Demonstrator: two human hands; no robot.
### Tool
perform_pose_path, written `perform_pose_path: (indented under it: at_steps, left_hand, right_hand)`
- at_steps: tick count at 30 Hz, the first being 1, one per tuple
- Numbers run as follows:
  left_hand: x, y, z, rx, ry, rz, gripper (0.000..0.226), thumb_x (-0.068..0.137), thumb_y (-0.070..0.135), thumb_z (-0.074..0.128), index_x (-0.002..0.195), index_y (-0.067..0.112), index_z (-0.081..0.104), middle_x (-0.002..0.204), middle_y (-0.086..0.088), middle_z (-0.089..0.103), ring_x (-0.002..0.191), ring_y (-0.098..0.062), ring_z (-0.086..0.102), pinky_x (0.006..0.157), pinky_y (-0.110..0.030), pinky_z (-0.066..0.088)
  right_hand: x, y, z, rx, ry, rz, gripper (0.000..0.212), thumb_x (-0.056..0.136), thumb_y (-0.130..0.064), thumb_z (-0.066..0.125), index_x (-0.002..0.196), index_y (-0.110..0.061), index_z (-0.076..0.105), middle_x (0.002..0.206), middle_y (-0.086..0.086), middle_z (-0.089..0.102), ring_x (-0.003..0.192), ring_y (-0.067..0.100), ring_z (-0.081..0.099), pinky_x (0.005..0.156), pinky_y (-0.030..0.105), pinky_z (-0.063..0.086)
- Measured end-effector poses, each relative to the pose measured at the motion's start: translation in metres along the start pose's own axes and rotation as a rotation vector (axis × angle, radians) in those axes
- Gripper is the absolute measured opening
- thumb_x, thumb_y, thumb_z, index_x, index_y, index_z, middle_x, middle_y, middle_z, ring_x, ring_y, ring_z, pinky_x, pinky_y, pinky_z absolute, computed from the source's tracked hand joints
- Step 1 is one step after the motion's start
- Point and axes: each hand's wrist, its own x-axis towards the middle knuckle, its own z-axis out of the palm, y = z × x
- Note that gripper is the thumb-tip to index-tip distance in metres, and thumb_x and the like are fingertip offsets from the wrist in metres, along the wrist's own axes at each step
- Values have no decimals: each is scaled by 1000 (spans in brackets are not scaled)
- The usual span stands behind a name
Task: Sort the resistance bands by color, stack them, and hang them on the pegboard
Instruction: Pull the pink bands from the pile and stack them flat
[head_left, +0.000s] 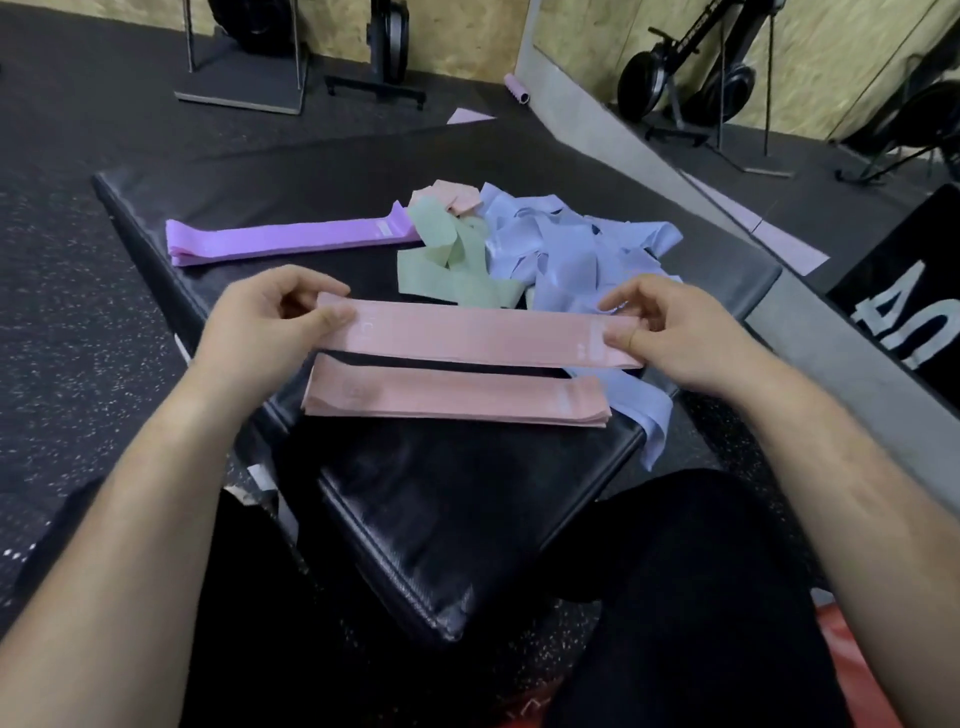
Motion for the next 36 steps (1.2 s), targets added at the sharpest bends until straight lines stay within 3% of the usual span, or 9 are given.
perform_pose_path:
  at_steps: [4, 8, 14, 19, 22, 24, 27, 29, 36]
  left_hand:
    - [-14, 5, 2, 351, -73, 106, 20, 86, 10, 72, 98, 27, 74, 84, 5, 66, 70, -3, 56, 64, -7, 41]
    - [-19, 3, 1, 466, -115, 164, 16, 89, 11, 71, 100, 23, 74, 88, 2, 61, 79, -14, 56, 76, -25, 42]
    - [-19, -7, 4, 559, -199, 226, 17, 86, 9, 74, 97, 21, 74, 87, 12, 48, 78, -6, 52, 74, -11, 35]
    - [-23, -7, 14, 735, -152, 288, 21, 85, 20, 73, 105, 28, 75, 112, 10, 55, 115, -25, 41, 95, -36, 27]
    - [-31, 5, 31, 706, -233, 381, 33, 81, 34, 59, 109, 27, 75, 121, 5, 63, 121, -27, 51, 98, -46, 36]
    - [-38, 10, 48, 699, -346, 444, 39, 83, 42, 61, 117, 27, 72, 125, 4, 64, 122, -26, 56, 99, -46, 39]
    - [-44, 10, 67, 710, -441, 459, 49, 88, 49, 70, 133, 31, 62, 136, 10, 56, 135, -18, 43, 108, -38, 26]
    - [-43, 6, 70, 713, -455, 437, 53, 89, 51, 69, 138, 35, 57, 139, 14, 53, 136, -15, 39, 109, -33, 21]
    - [-32, 5, 71, 701, -486, 388, 38, 90, 49, 68, 127, 45, 62, 130, 17, 53, 120, -12, 48, 98, -27, 20]
  right_hand:
    - [-10, 6, 19, -178, -40, 24, 17, 88, -20, 71, 103, -29, 69, 97, -12, 67, 88, 13, 61, 77, 26, 46]
    - [-14, 13, 35, -243, -70, 7, 17, 90, -22, 69, 106, -29, 68, 91, -18, 60, 81, -2, 53, 70, 15, 38]
    - [-17, 20, 49, -334, -93, -43, 20, 92, -23, 65, 112, -21, 70, 110, -5, 60, 102, 13, 55, 85, 26, 40]
    - [-20, 20, 50, -513, -49, -143, 29, 99, -31, 59, 125, -22, 67, 133, -5, 55, 127, 23, 40, 104, 30, 26]
    - [-23, 10, 53, -484, -76, -246, 32, 97, -37, 57, 127, -27, 66, 133, -9, 60, 131, 21, 43, 110, 38, 26]
    - [-22, 3, 57, -478, -155, -305, 40, 90, -46, 62, 128, -32, 63, 133, -14, 61, 129, 16, 48, 110, 38, 29]
    - [-19, -1, 66, -489, -235, -298, 56, 84, -51, 74, 134, -36, 55, 136, -19, 57, 130, 8, 46, 108, 30, 25]
    - [-15, 0, 71, -495, -229, -283, 54, 84, -49, 75, 133, -37, 55, 133, -16, 59, 126, 10, 48, 103, 27, 25]
    - [-9, 3, 74, -527, -261, -265, 46, 85, -50, 71, 127, -40, 54, 128, -15, 57, 125, 11, 47, 100, 26, 24]
